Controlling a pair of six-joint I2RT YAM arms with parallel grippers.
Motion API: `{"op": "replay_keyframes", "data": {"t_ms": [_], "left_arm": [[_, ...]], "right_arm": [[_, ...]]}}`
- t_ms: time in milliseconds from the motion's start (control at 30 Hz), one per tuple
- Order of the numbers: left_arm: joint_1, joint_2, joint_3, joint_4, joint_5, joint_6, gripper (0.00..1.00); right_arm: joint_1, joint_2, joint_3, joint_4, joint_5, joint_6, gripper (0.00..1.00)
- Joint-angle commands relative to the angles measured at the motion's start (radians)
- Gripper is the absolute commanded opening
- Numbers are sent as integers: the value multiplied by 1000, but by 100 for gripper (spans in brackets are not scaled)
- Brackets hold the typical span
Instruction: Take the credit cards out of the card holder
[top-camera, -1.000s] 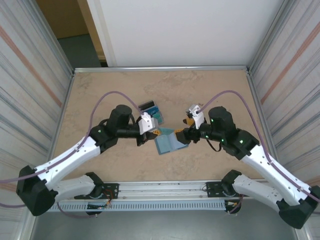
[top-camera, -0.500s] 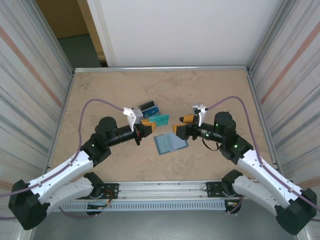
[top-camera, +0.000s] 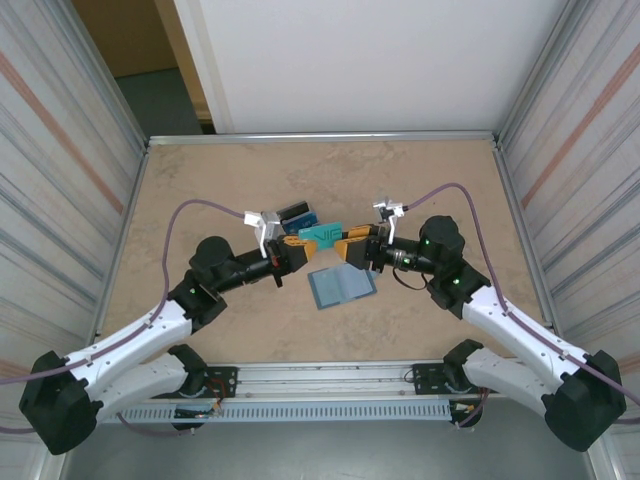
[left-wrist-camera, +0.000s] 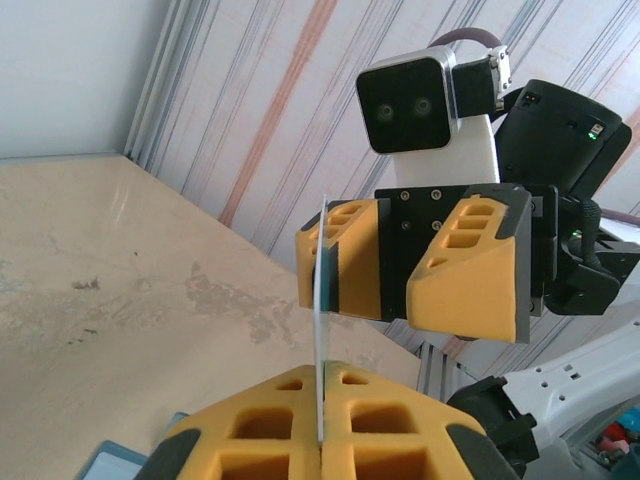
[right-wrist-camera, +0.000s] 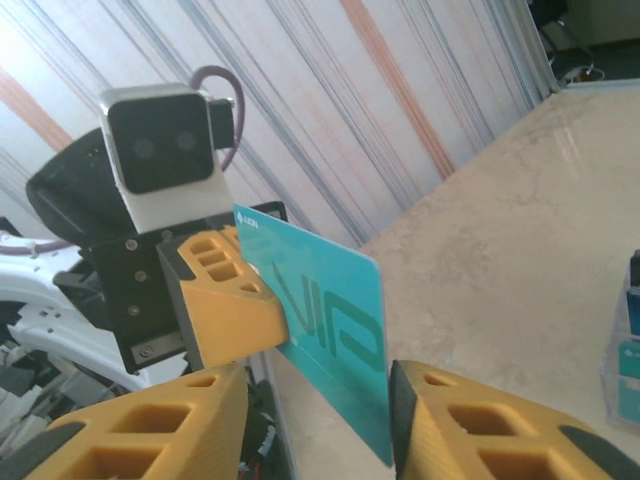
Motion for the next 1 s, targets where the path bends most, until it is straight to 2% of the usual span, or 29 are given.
{"op": "replay_keyframes", "data": {"t_ms": [0, 433, 667, 733, 967], "left_arm": [[8, -11, 0, 42, 29, -18, 0], [-6, 5, 18, 72, 97, -5, 0], [-10, 7, 32, 41, 98, 17, 0], [-9, -3, 44, -2, 94, 45, 1], [2, -108, 148, -322, 46, 266, 39]], "right_arm": [[13, -1, 23, 79, -22, 20, 39], [60, 25, 61, 57, -62, -15, 30], [81, 7, 81, -23, -52, -70, 1], [83, -9, 86, -68, -39, -96, 0], [81, -86, 117, -296, 26, -206, 0]]}}
